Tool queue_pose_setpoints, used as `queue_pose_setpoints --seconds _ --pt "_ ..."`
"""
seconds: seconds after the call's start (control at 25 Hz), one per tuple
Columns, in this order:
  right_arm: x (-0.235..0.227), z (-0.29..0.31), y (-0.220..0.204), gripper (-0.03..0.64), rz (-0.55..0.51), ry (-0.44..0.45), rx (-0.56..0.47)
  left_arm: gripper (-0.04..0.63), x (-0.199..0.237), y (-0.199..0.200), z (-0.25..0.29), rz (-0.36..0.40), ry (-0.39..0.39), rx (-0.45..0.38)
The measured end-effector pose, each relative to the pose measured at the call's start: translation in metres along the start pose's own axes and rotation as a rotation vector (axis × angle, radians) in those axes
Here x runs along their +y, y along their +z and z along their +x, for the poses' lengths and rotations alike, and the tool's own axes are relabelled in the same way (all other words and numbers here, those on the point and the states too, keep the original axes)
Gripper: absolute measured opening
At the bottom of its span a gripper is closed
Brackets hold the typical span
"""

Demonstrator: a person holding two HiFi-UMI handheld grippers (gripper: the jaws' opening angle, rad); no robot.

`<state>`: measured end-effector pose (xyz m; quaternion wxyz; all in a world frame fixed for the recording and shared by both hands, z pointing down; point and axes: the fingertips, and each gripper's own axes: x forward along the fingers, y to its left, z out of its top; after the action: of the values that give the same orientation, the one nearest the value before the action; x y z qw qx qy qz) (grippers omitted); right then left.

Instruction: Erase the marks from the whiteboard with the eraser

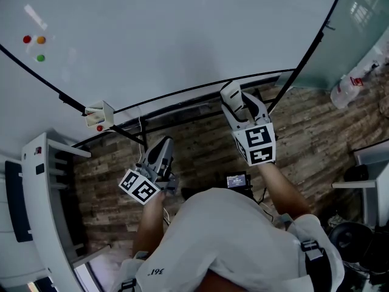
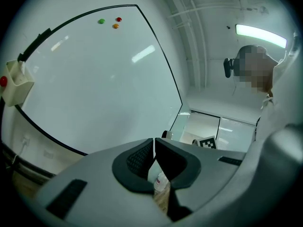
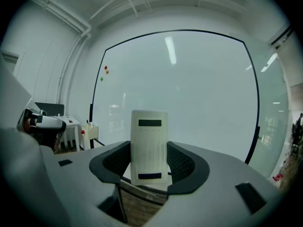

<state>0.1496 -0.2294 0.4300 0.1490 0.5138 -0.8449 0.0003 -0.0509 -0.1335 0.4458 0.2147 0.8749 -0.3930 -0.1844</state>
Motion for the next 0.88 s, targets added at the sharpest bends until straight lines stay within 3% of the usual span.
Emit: queue_pose_setpoints --seconds 0.88 --pt "0.013 -0.023 -0.054 0.253 0.032 0.070 0.077 0.015 -0.001 -0.029 -0.023 -0.036 0.022 0.038"
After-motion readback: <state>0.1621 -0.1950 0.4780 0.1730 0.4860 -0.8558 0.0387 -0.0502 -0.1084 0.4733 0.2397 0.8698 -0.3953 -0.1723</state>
